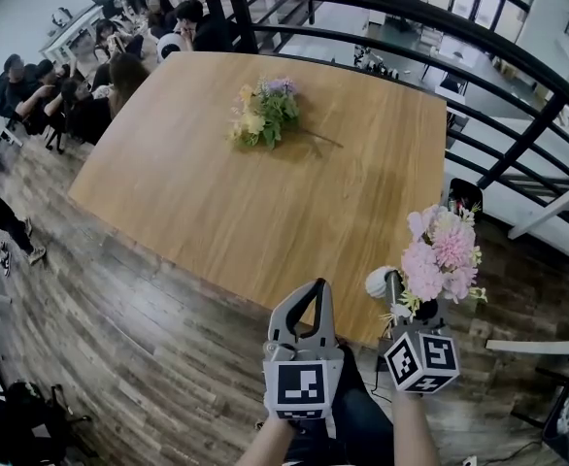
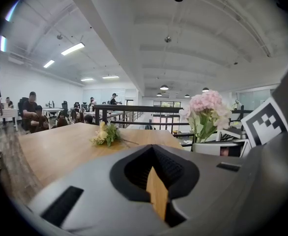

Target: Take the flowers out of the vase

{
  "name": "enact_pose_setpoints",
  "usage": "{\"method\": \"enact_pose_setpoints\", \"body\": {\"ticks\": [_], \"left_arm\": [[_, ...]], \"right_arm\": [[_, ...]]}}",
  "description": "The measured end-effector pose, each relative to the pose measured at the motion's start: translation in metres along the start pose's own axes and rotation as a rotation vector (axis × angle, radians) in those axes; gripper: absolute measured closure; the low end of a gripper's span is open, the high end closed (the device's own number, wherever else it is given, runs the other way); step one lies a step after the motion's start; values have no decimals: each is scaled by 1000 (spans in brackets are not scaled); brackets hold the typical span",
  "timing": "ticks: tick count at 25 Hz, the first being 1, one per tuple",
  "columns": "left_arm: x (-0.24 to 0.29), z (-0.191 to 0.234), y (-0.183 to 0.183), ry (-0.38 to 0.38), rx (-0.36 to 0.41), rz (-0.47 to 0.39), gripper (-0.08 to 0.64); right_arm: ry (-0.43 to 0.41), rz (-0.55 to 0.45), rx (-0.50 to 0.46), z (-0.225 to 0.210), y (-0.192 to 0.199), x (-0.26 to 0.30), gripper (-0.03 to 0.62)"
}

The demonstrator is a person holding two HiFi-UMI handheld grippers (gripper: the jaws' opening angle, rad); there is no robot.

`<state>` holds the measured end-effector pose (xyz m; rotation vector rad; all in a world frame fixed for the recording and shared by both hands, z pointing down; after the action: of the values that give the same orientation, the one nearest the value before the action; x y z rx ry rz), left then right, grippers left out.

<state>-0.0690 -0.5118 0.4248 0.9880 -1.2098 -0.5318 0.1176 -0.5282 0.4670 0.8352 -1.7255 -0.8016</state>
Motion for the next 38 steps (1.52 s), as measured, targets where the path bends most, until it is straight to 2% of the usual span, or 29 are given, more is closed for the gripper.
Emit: {"method": "enact_pose_setpoints", "body": {"ticks": [1, 2, 8, 20, 30, 38], "left_arm": [[0, 0, 0, -2, -1, 1, 526], [1, 0, -1, -6, 6, -8, 528], [3, -1, -2, -19, 10, -16, 528], [0, -1, 1, -38, 3, -19, 526], [-6, 0, -5, -48, -13, -35, 526], [-12, 0, -17, -67, -24, -62, 528]], "right_arm": [[-5, -4, -3, 0, -1, 0, 406], [-9, -8, -6, 0, -1, 0, 449], [4, -17, -48, -2, -4, -1, 531], [4, -19, -95, 5, -6, -3, 557], [22, -39, -135, 11, -31, -12, 561], [2, -56, -163, 19, -53, -18, 561]]}}
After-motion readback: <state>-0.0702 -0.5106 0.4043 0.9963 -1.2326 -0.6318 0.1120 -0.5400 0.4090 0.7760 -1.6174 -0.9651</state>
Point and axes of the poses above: the fingertips, and each gripper's own axes: x forward along the fingers, z to its left, y out of its underside, the point moved 7 cm from there along -x, backward along the fingers, and after that the axes turned 14 degrees about z, right-handed, at the moved point
